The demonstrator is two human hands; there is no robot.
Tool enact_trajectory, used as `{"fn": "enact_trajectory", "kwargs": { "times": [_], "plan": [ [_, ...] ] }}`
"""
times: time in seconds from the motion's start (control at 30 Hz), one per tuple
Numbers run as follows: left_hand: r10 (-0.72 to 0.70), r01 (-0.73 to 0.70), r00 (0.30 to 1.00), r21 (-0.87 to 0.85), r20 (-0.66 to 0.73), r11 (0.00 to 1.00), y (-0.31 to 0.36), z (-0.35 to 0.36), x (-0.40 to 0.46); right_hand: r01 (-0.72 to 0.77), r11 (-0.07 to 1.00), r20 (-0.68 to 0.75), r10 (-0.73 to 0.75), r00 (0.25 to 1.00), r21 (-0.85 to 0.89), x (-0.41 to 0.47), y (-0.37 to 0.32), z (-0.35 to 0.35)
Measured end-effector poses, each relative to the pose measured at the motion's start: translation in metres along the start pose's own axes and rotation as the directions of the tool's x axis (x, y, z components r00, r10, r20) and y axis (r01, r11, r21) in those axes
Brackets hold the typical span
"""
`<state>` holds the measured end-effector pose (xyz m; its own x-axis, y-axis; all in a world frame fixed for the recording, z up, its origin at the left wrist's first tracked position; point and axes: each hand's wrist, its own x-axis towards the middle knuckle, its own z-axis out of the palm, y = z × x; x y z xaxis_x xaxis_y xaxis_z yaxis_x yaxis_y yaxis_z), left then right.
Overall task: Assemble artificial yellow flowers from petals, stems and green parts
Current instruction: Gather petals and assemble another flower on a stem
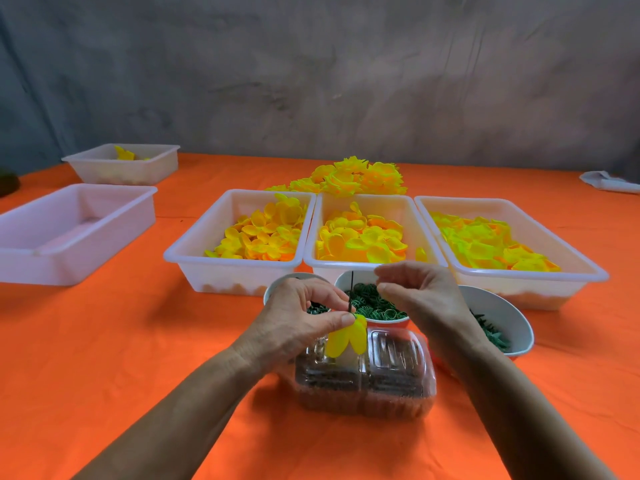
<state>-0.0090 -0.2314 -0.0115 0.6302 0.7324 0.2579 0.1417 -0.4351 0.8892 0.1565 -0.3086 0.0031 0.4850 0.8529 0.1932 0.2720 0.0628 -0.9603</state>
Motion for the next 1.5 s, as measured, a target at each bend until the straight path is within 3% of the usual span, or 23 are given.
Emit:
{"fn": "enact_trajectory", "kwargs": {
  "times": [0.17,0.3,0.43,0.53,0.6,0.7,0.8,0.87,1.03,1.33,1.5],
  "plan": [
    [-0.024,0.022,0.999,0.046,0.046,0.999,0.001,-0.004,0.003,0.064,0.971,-0.079,-0.084,0.993,-0.229,0.051,0.009,-0.003],
    [-0.075,0.078,0.993,-0.027,0.089,0.997,0.000,-0.005,0.000,0.038,0.821,-0.033,-0.069,0.997,-0.569,0.095,0.019,0.001],
    [-0.061,0.065,0.993,-0.029,0.103,0.997,0.003,-0.007,0.002,0.102,0.571,0.180,0.082,0.980,-0.815,0.127,0.024,0.017],
    [-0.054,0.057,0.993,-0.020,0.109,0.998,0.002,-0.007,0.002,0.060,0.445,0.185,0.243,0.952,-0.894,0.139,0.024,0.028],
    [-0.055,0.057,0.993,-0.020,0.101,0.998,0.000,-0.007,0.002,0.006,0.434,0.148,0.295,0.944,-0.901,0.143,0.025,0.030],
    [-0.047,0.049,0.994,-0.019,0.101,0.999,-0.002,-0.007,0.003,-0.083,0.647,0.041,0.174,0.984,-0.758,0.147,0.027,0.025],
    [-0.044,0.047,0.994,-0.020,0.097,0.999,-0.004,-0.007,0.004,-0.089,0.924,-0.209,0.010,0.978,-0.371,0.145,0.029,0.013],
    [-0.050,0.054,0.994,-0.033,0.098,0.998,-0.006,-0.007,0.004,-0.072,0.989,-0.324,0.027,0.946,-0.127,0.143,0.028,0.006],
    [-0.084,0.095,0.990,-0.088,0.117,0.992,-0.004,-0.006,0.004,-0.050,0.976,-0.353,0.124,0.928,0.212,0.141,0.027,-0.006],
    [-0.112,0.116,0.990,-0.048,0.086,0.992,-0.002,-0.005,0.002,-0.037,0.937,-0.166,0.100,0.981,0.347,0.108,0.002,-0.008],
    [-0.151,0.163,0.985,-0.187,0.081,0.969,0.000,-0.002,-0.002,-0.021,0.880,-0.043,0.047,0.998,0.474,0.081,-0.011,-0.011]
  ]
}}
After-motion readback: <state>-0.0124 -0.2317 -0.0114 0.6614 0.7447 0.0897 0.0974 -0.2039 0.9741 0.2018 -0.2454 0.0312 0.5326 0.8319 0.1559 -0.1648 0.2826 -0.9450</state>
